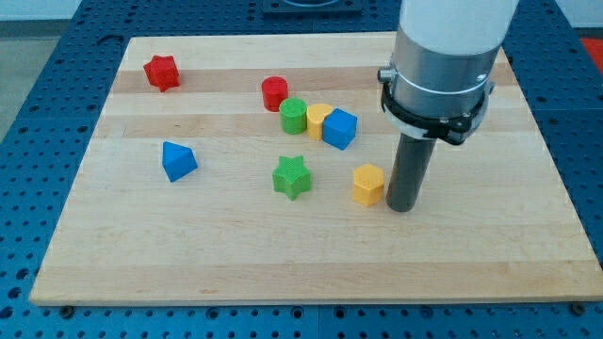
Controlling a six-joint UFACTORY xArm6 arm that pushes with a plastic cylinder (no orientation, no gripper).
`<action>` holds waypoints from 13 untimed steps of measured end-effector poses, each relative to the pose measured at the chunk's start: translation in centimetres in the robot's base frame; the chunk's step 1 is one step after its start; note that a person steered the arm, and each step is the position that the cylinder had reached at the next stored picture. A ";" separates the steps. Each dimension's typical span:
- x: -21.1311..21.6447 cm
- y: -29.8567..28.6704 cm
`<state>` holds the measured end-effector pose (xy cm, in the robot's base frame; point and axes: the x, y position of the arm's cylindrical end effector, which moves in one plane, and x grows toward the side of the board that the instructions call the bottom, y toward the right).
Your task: Move the yellow hexagon into the green star
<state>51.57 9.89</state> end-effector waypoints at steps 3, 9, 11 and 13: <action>-0.4 -6.7; -4.3 -11.5; -4.0 -11.3; -4.0 -12.1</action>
<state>47.55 -2.24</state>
